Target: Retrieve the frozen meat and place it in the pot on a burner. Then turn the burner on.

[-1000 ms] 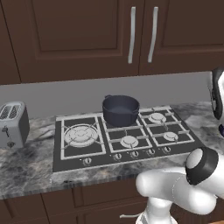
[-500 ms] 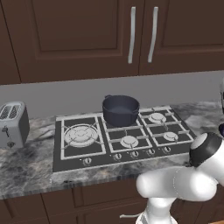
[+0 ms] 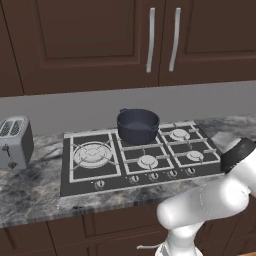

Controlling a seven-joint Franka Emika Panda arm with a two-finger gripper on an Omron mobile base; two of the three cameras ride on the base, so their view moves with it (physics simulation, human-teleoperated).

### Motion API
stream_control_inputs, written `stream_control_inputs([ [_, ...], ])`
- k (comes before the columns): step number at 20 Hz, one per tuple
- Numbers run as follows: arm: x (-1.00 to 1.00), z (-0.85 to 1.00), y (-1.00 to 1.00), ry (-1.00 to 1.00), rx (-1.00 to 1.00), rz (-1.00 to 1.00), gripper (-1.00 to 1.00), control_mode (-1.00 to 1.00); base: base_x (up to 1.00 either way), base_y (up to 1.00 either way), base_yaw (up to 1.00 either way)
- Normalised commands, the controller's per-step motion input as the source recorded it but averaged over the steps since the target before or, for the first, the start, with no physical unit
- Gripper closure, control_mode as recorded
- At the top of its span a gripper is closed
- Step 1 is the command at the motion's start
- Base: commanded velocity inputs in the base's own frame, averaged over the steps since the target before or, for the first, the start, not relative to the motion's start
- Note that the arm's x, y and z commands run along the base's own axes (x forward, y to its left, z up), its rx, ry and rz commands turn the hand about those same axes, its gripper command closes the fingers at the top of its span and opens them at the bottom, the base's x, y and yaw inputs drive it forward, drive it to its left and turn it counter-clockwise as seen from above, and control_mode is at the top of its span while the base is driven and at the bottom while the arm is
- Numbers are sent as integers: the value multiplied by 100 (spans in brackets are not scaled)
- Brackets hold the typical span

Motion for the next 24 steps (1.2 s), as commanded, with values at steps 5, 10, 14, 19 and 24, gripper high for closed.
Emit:
stream_control_inputs([
  [5, 0, -39, -19, 0, -5, 13, -100, -100, 0, 0, 0],
  [10, 0, -53, -25, 9, -4, 13, -100, -100, 0, 0, 0],
  [14, 27, -44, -37, 1, -3, 23, -100, -100, 0, 0, 0],
  [19, 14, -10, -29, 0, 0, 24, -100, -100, 0, 0, 0],
  [24, 0, 0, -29, 4, 0, 21, -100, -100, 0, 0, 0],
])
